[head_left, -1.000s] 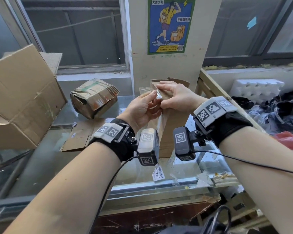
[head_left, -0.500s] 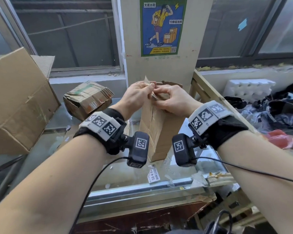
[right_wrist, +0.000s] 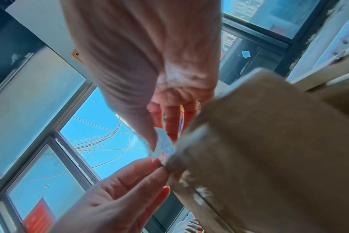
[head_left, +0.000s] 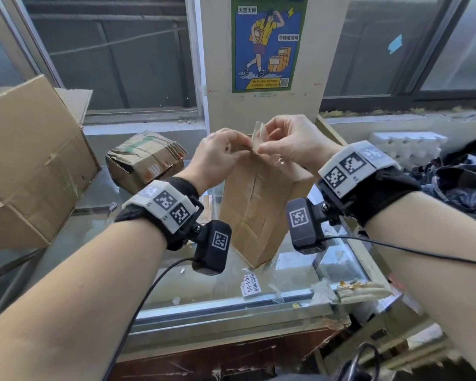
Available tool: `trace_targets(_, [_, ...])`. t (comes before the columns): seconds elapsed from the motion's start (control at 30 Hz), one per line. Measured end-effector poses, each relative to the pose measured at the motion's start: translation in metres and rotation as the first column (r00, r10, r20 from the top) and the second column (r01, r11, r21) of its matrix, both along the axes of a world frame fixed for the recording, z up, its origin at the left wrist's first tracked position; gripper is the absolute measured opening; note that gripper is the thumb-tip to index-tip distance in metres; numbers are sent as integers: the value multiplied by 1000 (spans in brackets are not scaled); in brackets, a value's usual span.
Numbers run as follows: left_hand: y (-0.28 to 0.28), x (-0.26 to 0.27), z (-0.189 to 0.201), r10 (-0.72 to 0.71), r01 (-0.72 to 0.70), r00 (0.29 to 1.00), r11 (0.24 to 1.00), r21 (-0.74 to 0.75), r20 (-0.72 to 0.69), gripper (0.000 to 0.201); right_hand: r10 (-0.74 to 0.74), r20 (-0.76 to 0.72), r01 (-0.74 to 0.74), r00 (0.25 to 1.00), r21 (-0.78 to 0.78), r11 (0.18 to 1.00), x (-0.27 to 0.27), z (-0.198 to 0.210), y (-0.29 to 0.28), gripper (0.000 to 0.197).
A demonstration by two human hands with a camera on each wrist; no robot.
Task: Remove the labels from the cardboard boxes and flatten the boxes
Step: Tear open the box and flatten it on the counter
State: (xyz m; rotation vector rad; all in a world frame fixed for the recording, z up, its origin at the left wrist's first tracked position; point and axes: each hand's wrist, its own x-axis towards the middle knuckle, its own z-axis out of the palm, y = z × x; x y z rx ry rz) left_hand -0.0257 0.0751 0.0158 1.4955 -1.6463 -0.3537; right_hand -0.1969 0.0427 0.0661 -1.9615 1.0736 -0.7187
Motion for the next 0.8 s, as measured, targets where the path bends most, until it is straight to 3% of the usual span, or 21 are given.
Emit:
trace_targets(0.07, [2,-4,2,7,-8,1000,1000,-15,-11,11,5,-68,-6,998,-17,1000,3,7,2,23])
trace_targets(0.17, [3,-7,1,21,-21,1000,998,-56,10,10,-103,-13,102,995,-73,992,4,7,2,18])
trace_targets(0.23, [3,-7,-2,21,-22,1000,997,-80,-12,9,-120,86,121,989,-8,993,2,-1,2,14])
trace_targets(0.33, [2,-2,-7,22,-29,996,997,-75,-90,10,-103,331,40,938,192,981,3,-13,5,10])
trace_targets(0.4, [2,-1,-10,19,-29,991,997,-69,-131,9,-82,404,-13,911,226,974,3,-16,7,8])
trace_targets(0.63, [-1,-4,-9,6,-14,989,999,-52,-150,6,40,438,-131,898,179,975,-4,-15,6,9])
trace_targets(0.8, [-6,-10,-6,-12,8,989,1000,-26,-144,5,54,445,-137,894,156,978,-11,-17,4,19])
